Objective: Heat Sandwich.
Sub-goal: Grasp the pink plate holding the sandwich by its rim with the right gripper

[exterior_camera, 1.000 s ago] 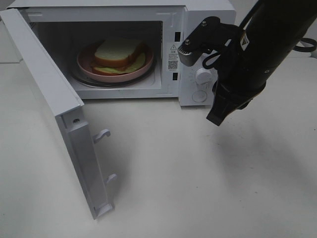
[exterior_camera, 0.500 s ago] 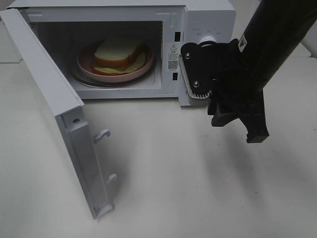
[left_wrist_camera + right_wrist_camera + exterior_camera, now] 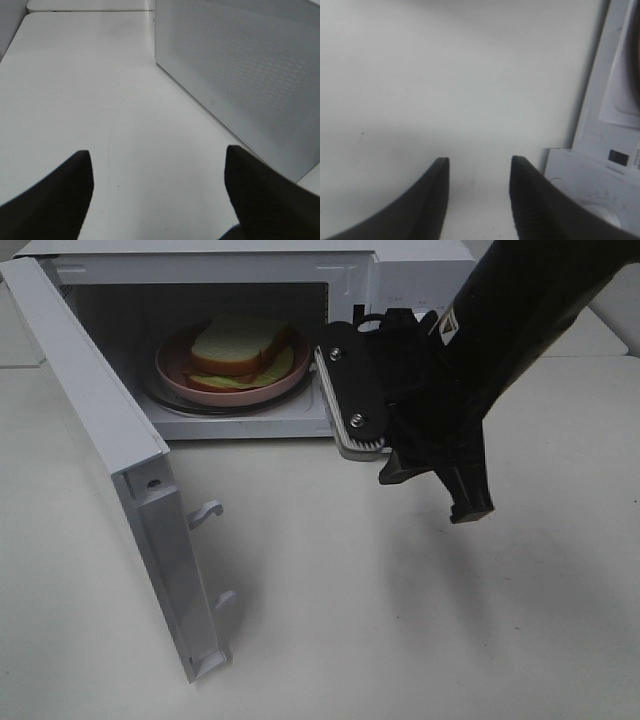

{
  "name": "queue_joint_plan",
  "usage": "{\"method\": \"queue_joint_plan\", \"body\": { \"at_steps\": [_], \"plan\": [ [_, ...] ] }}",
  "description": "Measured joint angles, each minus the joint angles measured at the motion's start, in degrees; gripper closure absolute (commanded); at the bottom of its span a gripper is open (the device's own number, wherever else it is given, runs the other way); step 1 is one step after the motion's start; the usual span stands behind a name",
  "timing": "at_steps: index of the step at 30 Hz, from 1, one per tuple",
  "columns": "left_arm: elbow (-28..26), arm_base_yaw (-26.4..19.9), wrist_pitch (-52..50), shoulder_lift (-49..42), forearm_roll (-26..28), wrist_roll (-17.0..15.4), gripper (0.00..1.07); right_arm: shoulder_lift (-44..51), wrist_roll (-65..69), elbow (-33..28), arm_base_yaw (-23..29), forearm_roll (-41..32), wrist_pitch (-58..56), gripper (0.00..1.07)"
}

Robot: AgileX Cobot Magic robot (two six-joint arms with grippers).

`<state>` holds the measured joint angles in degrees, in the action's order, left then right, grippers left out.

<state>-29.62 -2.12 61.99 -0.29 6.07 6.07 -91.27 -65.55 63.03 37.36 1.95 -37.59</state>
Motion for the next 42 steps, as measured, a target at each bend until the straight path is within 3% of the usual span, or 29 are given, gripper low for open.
{"method": "queue_joint_plan", "body": {
  "at_steps": [2,4,6,16,24,42],
  "plan": [
    [0.00,0.00,0.00,0.00,0.00,0.00,0.37,0.00,0.80,0.00,0.23,0.00,1.38,0.49],
    [0.00,0.00,0.00,0.00,0.00,0.00,0.37,-0.11,2.41,0.00,0.52,0.11,5.33,0.33],
    [0.00,0.00,0.00,0.00,0.00,0.00,0.37,-0.46,2.69,0.00,0.57,0.34,8.02,0.29],
    [0.00,0.00,0.00,0.00,0.00,0.00,0.37,-5.61,2.81,2.41,1.38,2.35,13.35,0.35],
    [0.00,0.00,0.00,0.00,0.00,0.00,0.37,-11.86,2.81,10.83,1.38,6.02,13.35,0.35],
    [0.00,0.00,0.00,0.00,0.00,0.00,0.37,-26.01,5.84,24.69,1.38,4.81,10.26,0.37]
  ]
}}
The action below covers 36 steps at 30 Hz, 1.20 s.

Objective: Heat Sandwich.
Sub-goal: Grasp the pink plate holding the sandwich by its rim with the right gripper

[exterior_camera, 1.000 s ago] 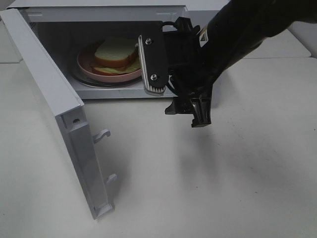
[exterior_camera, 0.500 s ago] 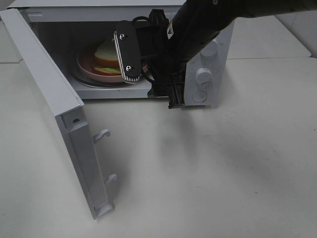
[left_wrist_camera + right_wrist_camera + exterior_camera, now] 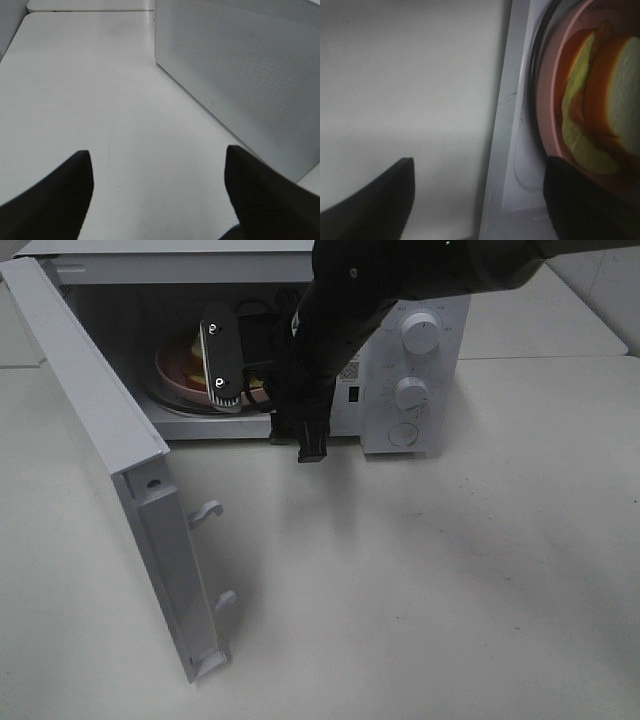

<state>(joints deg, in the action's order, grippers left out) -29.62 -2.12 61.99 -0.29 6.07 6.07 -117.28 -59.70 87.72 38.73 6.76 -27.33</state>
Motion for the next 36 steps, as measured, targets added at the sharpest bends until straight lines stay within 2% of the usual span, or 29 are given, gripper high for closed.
{"method": "queue_joint_plan", "body": {
  "at_steps": [6,14,30,36],
  "plan": [
    [0.00,0.00,0.00,0.00,0.00,0.00,0.37,-6.19,0.46,7.85,0.00,-0.86,-1.83,0.38],
    [0.00,0.00,0.00,0.00,0.00,0.00,0.37,-10.49,0.57,13.29,0.00,-1.26,-1.89,0.40],
    [0.00,0.00,0.00,0.00,0.00,0.00,0.37,-12.26,0.34,15.30,-1.83,-1.66,1.89,0.41],
    [0.00,0.00,0.00,0.00,0.00,0.00,0.37,-14.78,0.34,17.88,-2.58,-2.41,2.18,0.41]
  ]
}}
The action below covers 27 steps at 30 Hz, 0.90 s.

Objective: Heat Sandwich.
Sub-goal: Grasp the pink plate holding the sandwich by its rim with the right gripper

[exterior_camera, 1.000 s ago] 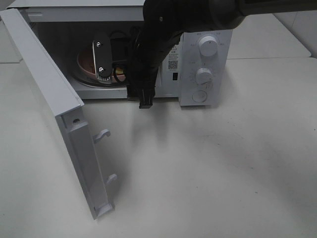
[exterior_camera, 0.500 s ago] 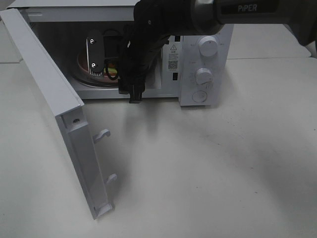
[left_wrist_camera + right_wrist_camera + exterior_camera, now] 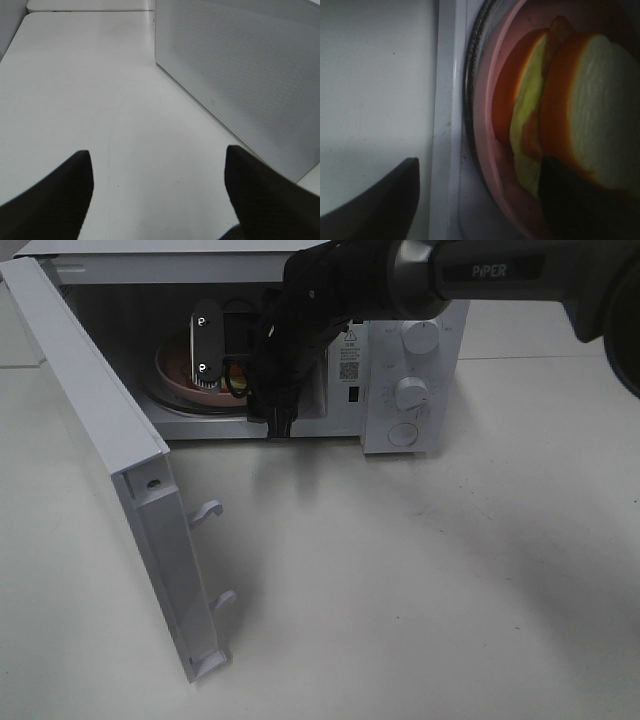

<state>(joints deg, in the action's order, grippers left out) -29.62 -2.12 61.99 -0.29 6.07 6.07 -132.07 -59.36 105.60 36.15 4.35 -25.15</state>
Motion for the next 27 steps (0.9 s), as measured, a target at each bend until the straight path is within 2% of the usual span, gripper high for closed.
{"method": "queue_joint_plan", "body": {
  "at_steps": [11,22,27],
  "plan": [
    [0.00,0.00,0.00,0.00,0.00,0.00,0.37,-3.55,0.00,5.50,-1.66,-2.23,0.29,0.41],
    [0.00,0.00,0.00,0.00,0.00,0.00,0.37,-6.93,0.00,5.67,-2.35,-4.35,1.26,0.41],
    [0.00,0.00,0.00,0.00,0.00,0.00,0.37,-7.10,0.00,5.67,-2.58,-4.64,1.32,0.47]
  ]
}}
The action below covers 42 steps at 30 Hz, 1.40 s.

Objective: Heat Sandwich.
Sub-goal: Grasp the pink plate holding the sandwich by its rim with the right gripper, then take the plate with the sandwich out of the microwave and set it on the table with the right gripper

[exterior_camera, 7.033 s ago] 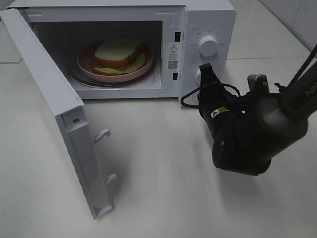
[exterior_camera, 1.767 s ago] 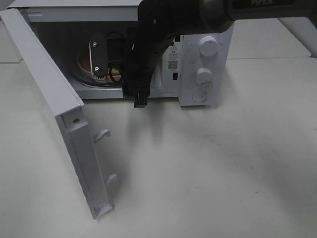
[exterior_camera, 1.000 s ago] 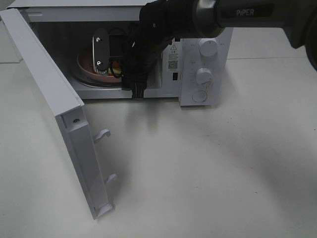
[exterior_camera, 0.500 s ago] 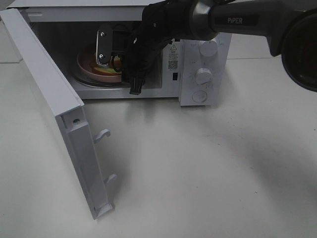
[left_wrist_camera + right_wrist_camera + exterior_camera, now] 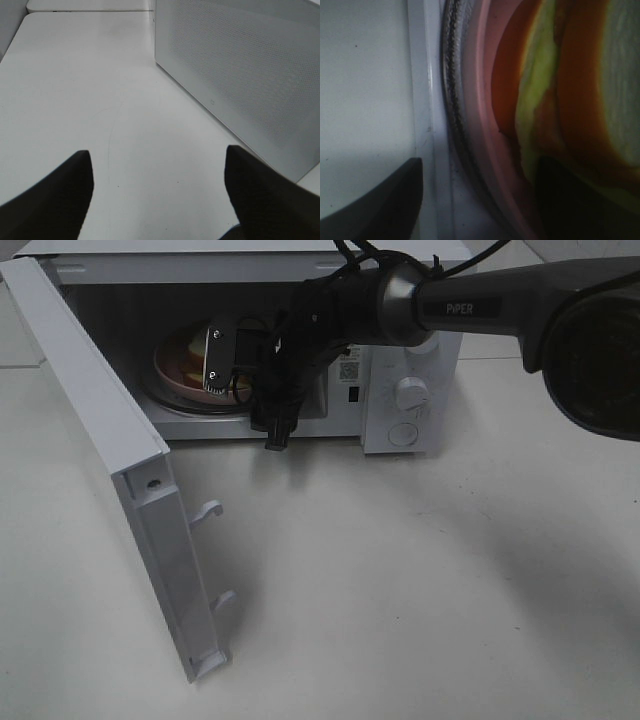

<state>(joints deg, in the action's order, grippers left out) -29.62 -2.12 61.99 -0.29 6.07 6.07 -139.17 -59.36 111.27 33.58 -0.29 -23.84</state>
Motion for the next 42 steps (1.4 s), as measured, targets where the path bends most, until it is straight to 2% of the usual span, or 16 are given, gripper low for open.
{"method": "queue_joint_plan", "body": {
  "at_steps": [3,6,7,8,11,12,13,16,42],
  "plan": [
    [0.00,0.00,0.00,0.00,0.00,0.00,0.37,-0.11,0.00,0.00,0.00,-0.11,0.06,0.51],
    [0.00,0.00,0.00,0.00,0.00,0.00,0.37,-0.63,0.00,0.23,0.00,-0.34,0.17,0.61],
    [0.00,0.00,0.00,0.00,0.00,0.00,0.37,-0.92,0.00,0.23,0.00,-0.52,0.00,0.69],
    [0.00,0.00,0.00,0.00,0.00,0.00,0.37,-0.92,0.00,0.23,0.00,-0.52,0.00,0.69],
    [0.00,0.00,0.00,0.00,0.00,0.00,0.37,-1.03,-0.11,0.29,0.17,-0.97,-0.97,0.84],
    [0.00,0.00,0.00,0.00,0.00,0.00,0.37,-1.03,-0.11,0.29,0.17,-0.97,-0.97,0.84],
    [0.00,0.00,0.00,0.00,0.00,0.00,0.37,-1.03,-0.11,0.29,0.11,-1.09,-1.15,0.92],
    [0.00,0.00,0.00,0.00,0.00,0.00,0.37,-0.92,-0.23,0.46,0.46,-1.49,-2.01,1.06],
    [0.00,0.00,0.00,0.00,0.00,0.00,0.37,-0.63,-1.03,0.52,0.74,-1.32,1.15,1.07]
  ]
}}
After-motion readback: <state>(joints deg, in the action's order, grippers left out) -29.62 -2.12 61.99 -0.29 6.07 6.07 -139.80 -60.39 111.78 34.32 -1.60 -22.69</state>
